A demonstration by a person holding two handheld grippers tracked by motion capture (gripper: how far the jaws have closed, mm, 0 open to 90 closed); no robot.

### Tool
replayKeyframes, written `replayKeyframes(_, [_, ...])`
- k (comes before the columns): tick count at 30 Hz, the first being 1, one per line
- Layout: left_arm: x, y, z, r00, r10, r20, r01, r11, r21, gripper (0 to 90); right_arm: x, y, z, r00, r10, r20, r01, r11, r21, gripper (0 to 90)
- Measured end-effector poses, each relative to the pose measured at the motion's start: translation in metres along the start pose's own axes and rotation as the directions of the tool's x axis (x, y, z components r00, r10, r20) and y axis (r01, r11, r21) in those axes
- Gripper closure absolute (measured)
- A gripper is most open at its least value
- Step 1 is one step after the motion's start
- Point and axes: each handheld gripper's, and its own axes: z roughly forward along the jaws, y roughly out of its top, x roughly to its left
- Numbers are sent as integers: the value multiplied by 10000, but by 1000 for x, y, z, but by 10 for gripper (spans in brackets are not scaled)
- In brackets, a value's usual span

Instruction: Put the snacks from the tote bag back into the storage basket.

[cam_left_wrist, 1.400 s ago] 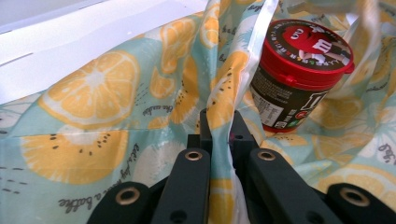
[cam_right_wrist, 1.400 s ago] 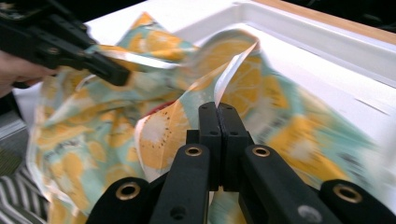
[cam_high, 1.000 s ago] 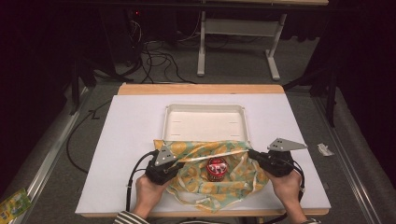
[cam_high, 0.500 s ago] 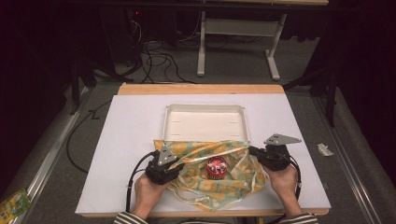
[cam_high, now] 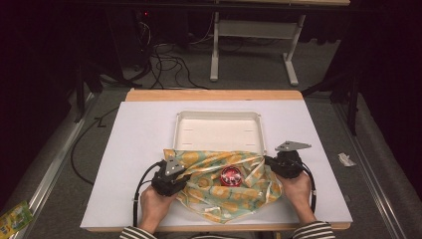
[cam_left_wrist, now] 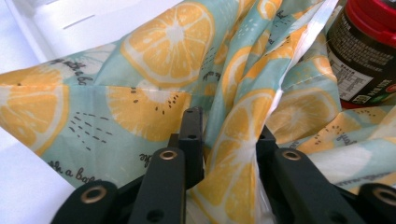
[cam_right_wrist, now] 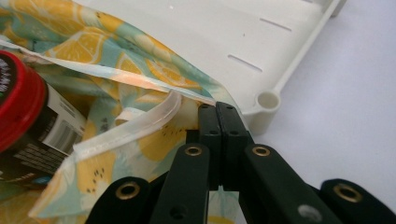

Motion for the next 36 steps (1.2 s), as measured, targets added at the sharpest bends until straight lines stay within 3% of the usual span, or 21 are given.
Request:
replayKeyframes(6, [-3,0,3,9990,96,440,-101,9999,125,861,-2,-3,3,10000,90,12,-90,9997,234,896])
replayKeyframes(10, [-4,0,1,9976,132,684,-139,9999,100,881,0,-3,-5,9999,138,19,-138,9999,-52,810])
replayKeyframes(16, [-6,1,-1,9953,60,970,-57,10000,-31,886,3,-6,-27,9996,265,101,-260,9984,-509,681])
replayKeyframes(20, [-6,1,-2,9943,8,1069,6,9999,-124,887,7,-8,-47,9996,276,-78,-282,9939,-1070,691])
replayKeyframes(23, [-7,1,-2,9936,-17,1131,37,9998,-179,887,16,-8,-59,9998,57,-216,-86,9905,-1374,747])
replayKeyframes(27, [-8,3,-2,9930,0,1181,24,9998,-202,887,34,-6,-68,9972,-516,-547,421,9859,-1617,900])
replayKeyframes(32, [-11,5,-3,9926,90,1211,-60,9997,-249,887,61,4,-67,9869,-1213,-1061,996,9767,-1901,900])
replayKeyframes(36, [-11,5,-4,9926,104,1209,-73,9996,-263,888,78,13,-52,9818,-1428,-1248,1193,9765,-1793,900])
